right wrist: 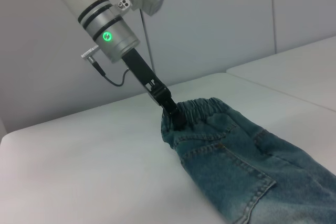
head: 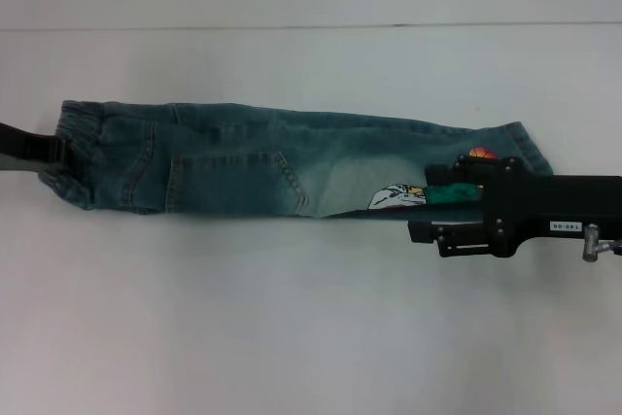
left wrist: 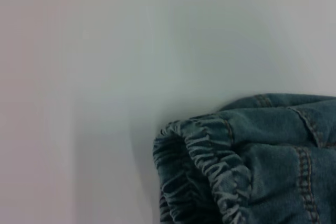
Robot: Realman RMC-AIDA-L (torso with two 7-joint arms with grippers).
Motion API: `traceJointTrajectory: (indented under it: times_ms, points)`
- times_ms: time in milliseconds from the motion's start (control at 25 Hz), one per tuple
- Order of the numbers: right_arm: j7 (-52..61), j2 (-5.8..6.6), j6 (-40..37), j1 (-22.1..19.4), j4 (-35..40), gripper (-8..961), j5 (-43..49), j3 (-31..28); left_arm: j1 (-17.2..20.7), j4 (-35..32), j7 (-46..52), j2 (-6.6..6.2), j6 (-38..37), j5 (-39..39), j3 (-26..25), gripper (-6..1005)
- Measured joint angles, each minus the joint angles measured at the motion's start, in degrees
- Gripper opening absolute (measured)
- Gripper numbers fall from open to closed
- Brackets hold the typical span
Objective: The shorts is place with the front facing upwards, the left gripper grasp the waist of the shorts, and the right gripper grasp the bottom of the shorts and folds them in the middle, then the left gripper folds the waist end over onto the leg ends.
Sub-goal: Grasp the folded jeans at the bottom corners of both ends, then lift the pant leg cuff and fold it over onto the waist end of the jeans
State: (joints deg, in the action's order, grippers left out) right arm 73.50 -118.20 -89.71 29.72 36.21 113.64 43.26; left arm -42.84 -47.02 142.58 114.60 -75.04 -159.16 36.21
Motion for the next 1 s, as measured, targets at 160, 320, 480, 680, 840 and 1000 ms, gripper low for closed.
traceJointTrajectory:
  times_ms: [160, 320, 480, 680, 840, 1000]
  points:
    - [0.1, -0.15, 1.3, 0.0, -0.1, 889, -0.1, -0.3, 0.0, -0.1, -0.1, 0.00, -0.7, 0.2, 0.0, 43]
    - [-0.1, -0.43, 3.9, -0.1, -1.0, 770, -0.2, -0.6, 0.1, -0.8, -0.7, 0.17, -1.7, 1.1, 0.0, 47]
    - [-0.6, -0.53, 3.8, -0.1, -1.3, 607, 0.0, 0.0, 0.2, -1.4, -0.8, 0.25, -2.0, 1.5, 0.0, 50]
    - [-0.7, -0.53, 3.5, -0.1, -1.3, 395, 0.0, 0.3, 0.3, -1.6, -0.9, 0.27, -2.1, 2.0, 0.0, 54]
    - [-0.8, -0.53, 3.4, -0.1, -1.3, 206, 0.1, 0.4, 0.3, -1.7, -1.0, 0.27, -2.3, 2.2, 0.0, 57]
    - [-0.8, -0.53, 3.7, 0.0, -1.3, 131, 0.1, 0.4, 0.5, -3.1, -1.0, 0.27, -3.6, 2.9, 0.0, 61]
